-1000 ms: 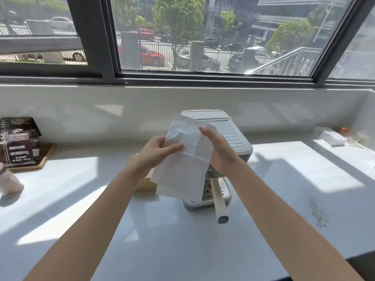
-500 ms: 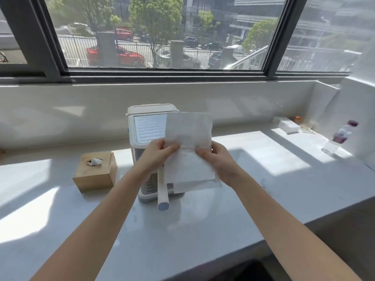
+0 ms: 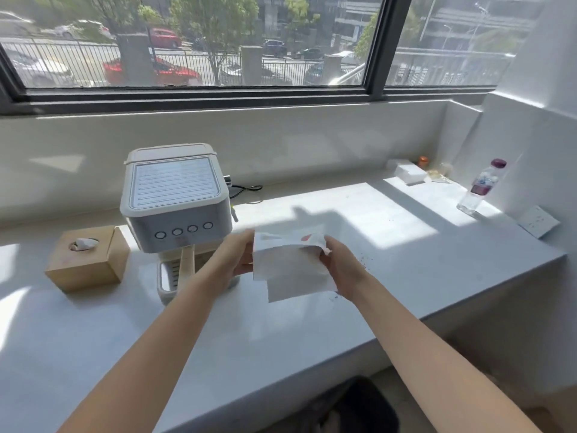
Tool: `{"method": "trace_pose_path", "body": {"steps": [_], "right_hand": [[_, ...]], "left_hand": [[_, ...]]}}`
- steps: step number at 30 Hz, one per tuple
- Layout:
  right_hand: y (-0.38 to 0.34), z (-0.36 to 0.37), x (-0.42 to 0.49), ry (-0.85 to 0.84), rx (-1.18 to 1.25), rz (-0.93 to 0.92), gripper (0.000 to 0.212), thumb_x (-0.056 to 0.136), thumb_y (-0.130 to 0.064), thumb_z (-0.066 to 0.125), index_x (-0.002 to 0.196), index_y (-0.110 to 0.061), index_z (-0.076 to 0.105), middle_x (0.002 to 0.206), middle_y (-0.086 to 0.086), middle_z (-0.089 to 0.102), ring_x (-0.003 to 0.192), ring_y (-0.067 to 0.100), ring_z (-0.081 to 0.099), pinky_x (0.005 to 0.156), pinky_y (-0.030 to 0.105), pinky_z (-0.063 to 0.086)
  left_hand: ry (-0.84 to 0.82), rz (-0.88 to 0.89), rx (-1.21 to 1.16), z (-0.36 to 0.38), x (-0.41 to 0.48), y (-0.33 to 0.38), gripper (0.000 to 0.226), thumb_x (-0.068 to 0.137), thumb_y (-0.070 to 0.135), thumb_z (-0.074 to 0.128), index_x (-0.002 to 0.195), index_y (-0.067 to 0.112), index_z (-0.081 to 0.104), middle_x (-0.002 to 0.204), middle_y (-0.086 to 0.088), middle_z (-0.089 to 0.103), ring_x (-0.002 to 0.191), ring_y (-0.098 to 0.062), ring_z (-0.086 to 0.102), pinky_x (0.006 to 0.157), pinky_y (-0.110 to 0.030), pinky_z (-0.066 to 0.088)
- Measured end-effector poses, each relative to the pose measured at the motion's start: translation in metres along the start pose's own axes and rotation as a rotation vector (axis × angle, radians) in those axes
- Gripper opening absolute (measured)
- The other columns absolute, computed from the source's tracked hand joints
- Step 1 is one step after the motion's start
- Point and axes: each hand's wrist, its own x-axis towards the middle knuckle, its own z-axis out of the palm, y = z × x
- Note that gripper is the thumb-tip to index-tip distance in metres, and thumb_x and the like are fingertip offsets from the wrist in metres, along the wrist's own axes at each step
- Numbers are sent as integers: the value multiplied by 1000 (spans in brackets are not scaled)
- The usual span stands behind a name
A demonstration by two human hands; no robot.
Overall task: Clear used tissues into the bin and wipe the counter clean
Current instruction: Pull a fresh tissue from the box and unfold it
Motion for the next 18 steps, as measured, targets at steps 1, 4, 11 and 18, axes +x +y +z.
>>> {"method": "trace_pose_path", "body": {"steps": [1, 4, 11, 18], "right_hand": [[4, -5, 2, 24, 33, 31, 30, 89, -28, 37, 77, -17, 62, 74, 3, 58, 63, 17, 56, 55, 23, 45], [17, -13, 7, 36, -7, 45, 34, 91, -35, 40, 71, -15, 60, 73, 3, 54, 60, 17, 51, 55, 27, 40], [37, -32, 23, 89, -271, 26, 41, 79, 1, 56, 112, -23, 51, 98, 4, 61, 82, 20, 59, 72, 37, 54], [48, -45, 38, 278, -359, 6, 43, 80, -3, 54, 112, -31, 53, 102, 5, 56, 80, 15, 51, 64, 24, 42]], "left_hand": [[3, -44, -15, 2, 2, -4, 36, 87, 24, 37, 76, 17, 70, 70, 1, 71, 57, -13, 65, 55, -23, 50], [-10, -107, 47, 6, 13, -14, 50, 90, 43, 32, 78, 17, 74, 78, -4, 70, 67, -18, 63, 65, -29, 48], [-91, -110, 30, 11, 49, -30, 33, 86, 25, 63, 113, 6, 58, 113, -16, 62, 97, -30, 62, 76, -35, 50], [-278, -139, 30, 40, 76, -60, 25, 89, 17, 56, 81, 28, 77, 85, 7, 76, 82, -7, 70, 73, -26, 50]]}}
